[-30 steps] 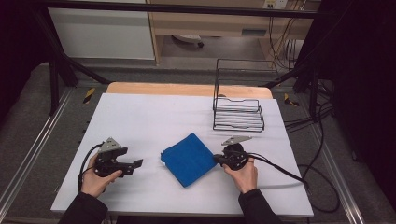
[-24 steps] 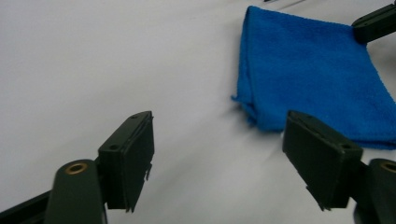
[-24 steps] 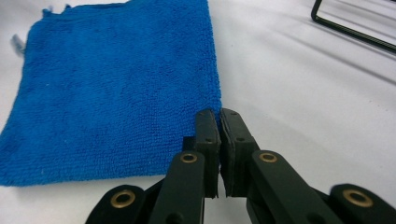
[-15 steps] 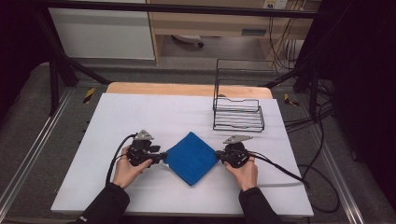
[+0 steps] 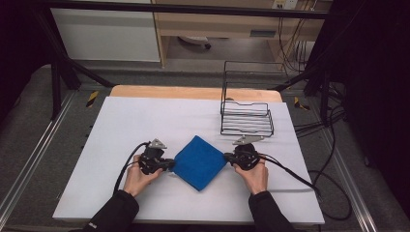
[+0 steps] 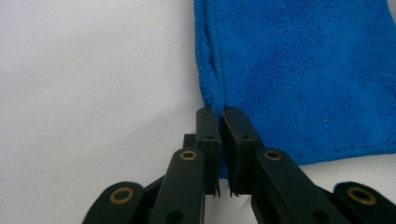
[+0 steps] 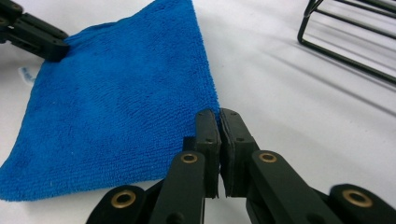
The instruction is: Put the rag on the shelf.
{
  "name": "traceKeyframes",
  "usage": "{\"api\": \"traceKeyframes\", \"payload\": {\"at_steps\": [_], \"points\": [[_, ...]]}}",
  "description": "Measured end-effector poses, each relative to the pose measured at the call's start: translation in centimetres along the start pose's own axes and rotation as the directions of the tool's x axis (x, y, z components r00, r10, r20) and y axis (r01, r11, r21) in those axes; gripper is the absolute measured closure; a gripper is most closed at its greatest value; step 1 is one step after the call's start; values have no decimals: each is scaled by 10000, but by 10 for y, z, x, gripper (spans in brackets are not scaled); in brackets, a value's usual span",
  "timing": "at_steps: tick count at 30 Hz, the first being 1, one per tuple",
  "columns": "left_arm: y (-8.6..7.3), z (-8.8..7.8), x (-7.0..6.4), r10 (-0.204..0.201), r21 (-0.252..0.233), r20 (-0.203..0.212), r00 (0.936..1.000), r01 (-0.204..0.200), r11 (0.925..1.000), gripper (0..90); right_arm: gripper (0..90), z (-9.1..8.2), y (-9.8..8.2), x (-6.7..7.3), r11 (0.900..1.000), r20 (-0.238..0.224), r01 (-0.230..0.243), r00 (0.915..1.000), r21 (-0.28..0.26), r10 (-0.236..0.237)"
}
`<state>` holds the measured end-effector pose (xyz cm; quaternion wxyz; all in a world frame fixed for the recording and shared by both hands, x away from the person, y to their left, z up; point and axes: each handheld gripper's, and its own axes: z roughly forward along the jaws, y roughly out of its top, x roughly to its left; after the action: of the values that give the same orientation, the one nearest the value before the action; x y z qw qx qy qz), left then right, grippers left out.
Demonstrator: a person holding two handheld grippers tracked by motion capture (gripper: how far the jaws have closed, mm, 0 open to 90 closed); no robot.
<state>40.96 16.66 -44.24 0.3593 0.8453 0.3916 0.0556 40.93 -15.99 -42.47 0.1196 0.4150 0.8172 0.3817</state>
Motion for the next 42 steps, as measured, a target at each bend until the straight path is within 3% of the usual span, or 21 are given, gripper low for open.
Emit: {"api": "traceKeyframes", "payload": {"at_steps": [3,9,13,17,18,23,28,30,31,37,42], "points": [[-2,-2,-7,-262,-35,94,9996,262,9997,856,872,5,6,-8,9995,106,270,9996,165,-272],[-10,-5,-31,-629,-331,-243,9977,620,9975,854,872,15,19,-17,9981,146,571,9982,213,-575],[-12,-3,-37,-745,-531,-526,9958,717,9960,850,863,25,25,-20,9964,202,835,9963,141,-837],[-14,-3,-33,-742,-688,-430,9963,711,9951,818,701,26,19,-17,9946,746,1010,9923,-227,-991],[-14,-3,-32,-654,-711,-439,9969,622,9955,762,612,17,15,-11,9933,610,849,9949,-787,-802],[-13,-10,-29,-178,-841,-489,9986,137,9964,612,512,-4,-3,16,9944,-403,614,9971,-864,-651],[-14,-18,-22,61,-905,-569,9984,-112,9958,490,512,-12,-26,39,9976,-975,456,9940,-527,-506],[-16,-21,-20,125,-884,-581,9982,-176,9959,470,524,-12,-31,42,9978,-1071,455,9930,-477,-504],[-17,-22,-18,165,-880,-597,9981,-218,9959,434,560,-9,-37,49,9982,-1334,533,9895,-279,-566],[-24,-35,-9,-96,-1151,-691,9976,16,9934,346,606,-2,-42,58,9968,-1560,785,9845,-136,-796],[-25,-41,-1,-394,-1264,-706,9967,303,9915,318,626,5,-46,67,9937,-1326,1122,9849,23,-1109]]}}
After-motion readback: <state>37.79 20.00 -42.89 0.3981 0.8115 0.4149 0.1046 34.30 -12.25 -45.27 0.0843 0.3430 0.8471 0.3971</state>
